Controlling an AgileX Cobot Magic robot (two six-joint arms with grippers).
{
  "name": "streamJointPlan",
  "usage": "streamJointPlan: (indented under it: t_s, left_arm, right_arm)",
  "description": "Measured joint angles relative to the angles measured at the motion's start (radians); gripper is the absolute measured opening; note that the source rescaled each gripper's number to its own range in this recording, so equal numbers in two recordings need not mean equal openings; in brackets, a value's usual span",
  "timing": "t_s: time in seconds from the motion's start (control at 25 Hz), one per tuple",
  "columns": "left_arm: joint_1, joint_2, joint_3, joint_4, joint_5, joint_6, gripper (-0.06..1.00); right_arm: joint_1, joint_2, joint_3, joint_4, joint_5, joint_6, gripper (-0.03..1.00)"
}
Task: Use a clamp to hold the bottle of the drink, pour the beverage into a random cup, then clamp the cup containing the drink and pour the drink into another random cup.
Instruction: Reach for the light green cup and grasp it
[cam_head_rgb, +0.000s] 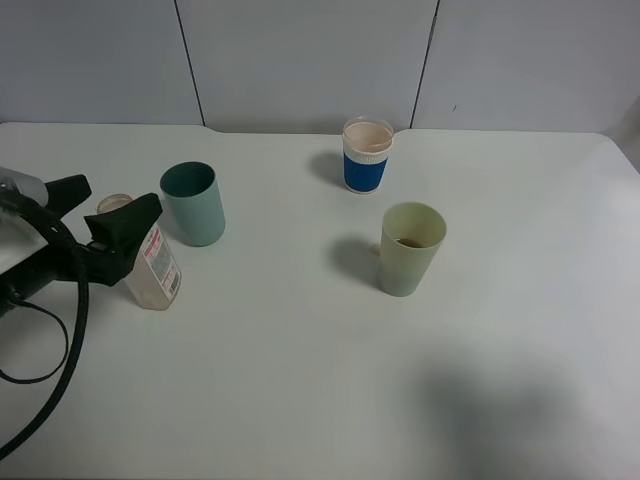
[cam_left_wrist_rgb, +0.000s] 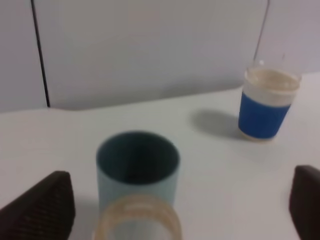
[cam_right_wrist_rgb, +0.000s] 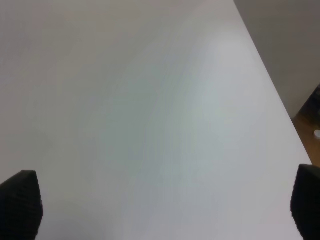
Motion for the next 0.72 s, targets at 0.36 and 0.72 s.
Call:
streamJointPlan:
  t_s: [0.36, 0.72]
  left_arm:
    - [0.0, -0.103, -0.139, -0.035, 0.016, 0.076, 0.78]
    - [0.0, -0.242, -0.468, -0.047, 0.734, 0.199, 0.78]
  right_arm:
    - [0.0, 0.0, 0.0, 0.0, 0.0, 0.0, 1.0]
    - [0.0, 0.0, 0.0, 0.0, 0.0, 0.0, 1.0]
